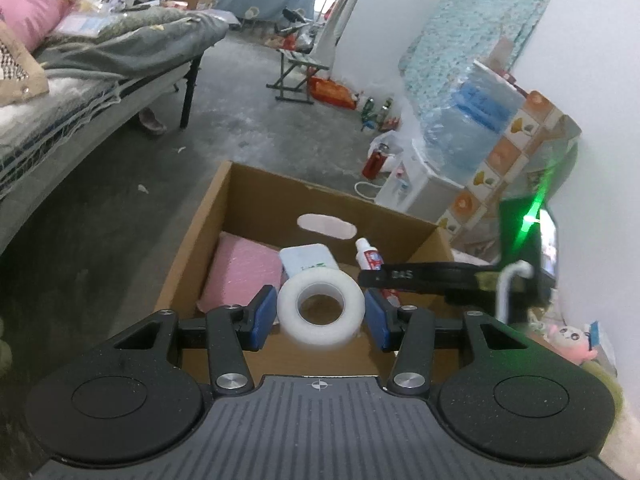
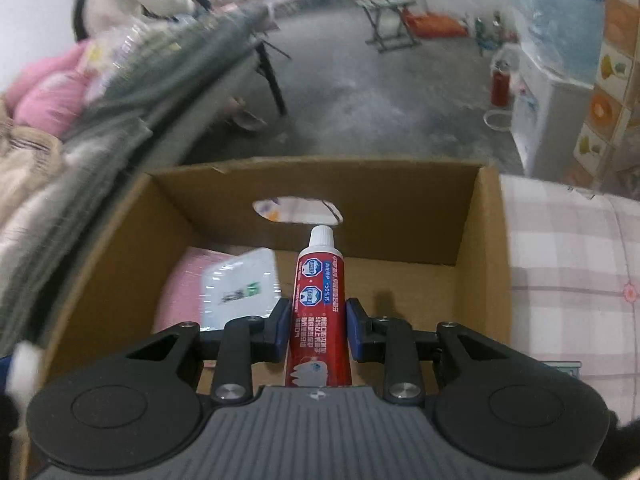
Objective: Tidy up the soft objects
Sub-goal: 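Carry the toothpaste tube in the right gripper while the left carries the tape roll to the cardboard box, then lower the tube into the box and open the right gripper while the left releases the tape roll inside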
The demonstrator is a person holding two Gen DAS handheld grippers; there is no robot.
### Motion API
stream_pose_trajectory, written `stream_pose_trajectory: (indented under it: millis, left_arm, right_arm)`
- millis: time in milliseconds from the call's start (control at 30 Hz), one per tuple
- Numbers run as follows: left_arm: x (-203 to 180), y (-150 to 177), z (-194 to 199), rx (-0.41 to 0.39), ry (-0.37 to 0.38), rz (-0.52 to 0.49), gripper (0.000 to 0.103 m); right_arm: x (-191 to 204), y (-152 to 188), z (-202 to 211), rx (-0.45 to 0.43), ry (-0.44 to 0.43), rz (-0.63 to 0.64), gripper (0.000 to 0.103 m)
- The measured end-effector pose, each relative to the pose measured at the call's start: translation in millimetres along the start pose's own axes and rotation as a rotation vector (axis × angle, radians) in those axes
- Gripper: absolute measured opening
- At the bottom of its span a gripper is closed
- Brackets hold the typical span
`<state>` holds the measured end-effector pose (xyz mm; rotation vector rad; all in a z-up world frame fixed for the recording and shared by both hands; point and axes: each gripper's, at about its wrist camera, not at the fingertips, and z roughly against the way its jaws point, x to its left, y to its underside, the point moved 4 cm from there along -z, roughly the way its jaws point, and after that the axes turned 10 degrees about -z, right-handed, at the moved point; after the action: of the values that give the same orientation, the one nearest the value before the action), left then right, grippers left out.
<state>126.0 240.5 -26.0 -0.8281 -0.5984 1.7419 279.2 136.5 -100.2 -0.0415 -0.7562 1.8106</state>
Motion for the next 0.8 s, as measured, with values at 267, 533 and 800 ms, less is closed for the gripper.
stream_pose_trajectory:
  millis: [267,533,800]
  left_arm:
    - [9,3,-4,0.015,-0.012,0.019,0.047]
    - [-7,-3,2,0.009,-0.027,-0.009,0.048]
    - [-44,-13,-24,0.086,0.004,-0.058,0.048]
  right_arm:
    - [1,-2,-8,-0.012,-0.021,-0.025,0.046]
    - [-11,-15,51,-0.102,-0.164,-0.087,0.046]
    - [-66,18,166,-0.304,-0.288,-0.098,0.046]
